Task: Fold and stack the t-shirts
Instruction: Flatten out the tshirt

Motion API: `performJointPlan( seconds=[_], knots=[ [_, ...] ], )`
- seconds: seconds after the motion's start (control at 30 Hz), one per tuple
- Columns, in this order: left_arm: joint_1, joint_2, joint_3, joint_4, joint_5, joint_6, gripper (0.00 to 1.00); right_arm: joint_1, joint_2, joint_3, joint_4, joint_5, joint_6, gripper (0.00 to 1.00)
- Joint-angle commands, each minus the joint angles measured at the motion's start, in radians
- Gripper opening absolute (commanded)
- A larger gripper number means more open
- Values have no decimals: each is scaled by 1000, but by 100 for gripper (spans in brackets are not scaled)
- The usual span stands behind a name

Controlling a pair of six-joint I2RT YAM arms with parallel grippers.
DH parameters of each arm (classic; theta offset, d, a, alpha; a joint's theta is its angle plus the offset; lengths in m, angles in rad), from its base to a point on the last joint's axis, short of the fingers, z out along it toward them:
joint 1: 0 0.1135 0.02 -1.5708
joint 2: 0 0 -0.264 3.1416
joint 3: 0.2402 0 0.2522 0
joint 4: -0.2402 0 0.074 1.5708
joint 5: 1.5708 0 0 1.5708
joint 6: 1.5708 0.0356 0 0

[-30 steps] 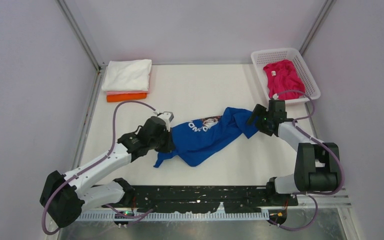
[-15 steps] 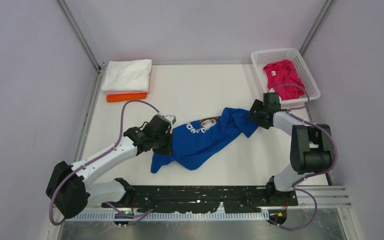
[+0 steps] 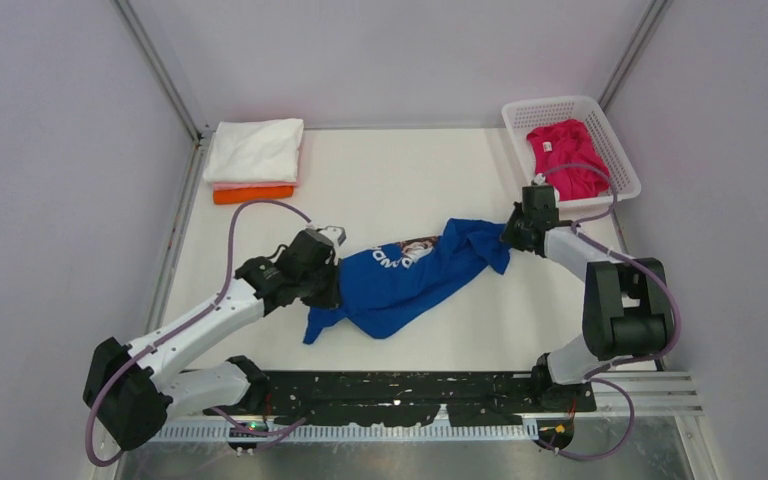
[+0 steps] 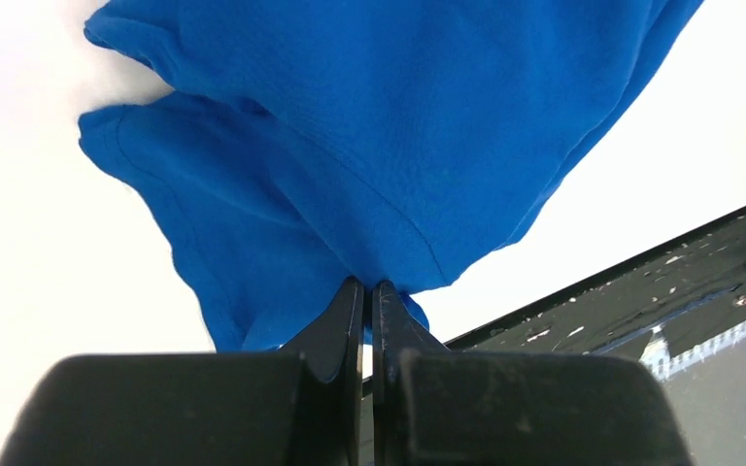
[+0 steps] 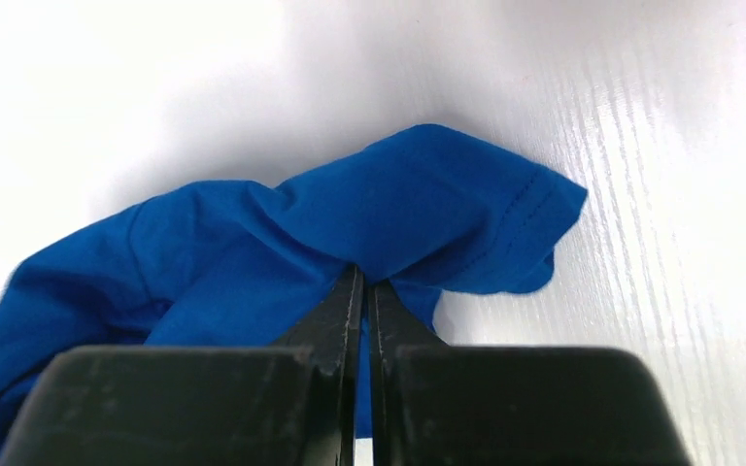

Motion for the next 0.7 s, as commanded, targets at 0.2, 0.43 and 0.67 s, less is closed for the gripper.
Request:
performJointPlan(
  seconds=[0.2,0.43,0.67],
  knots=[
    [45,-85,96,-4,-19,35,0,-2,-285,-76,166,27,-38,5],
    [76,-116,179,-23,-74,58,0,-2,-489,-103,225,17,-56,5],
    [78,-252,232,21,-125,64,0,-2,-699,-40,186,17,-75,5]
  ],
)
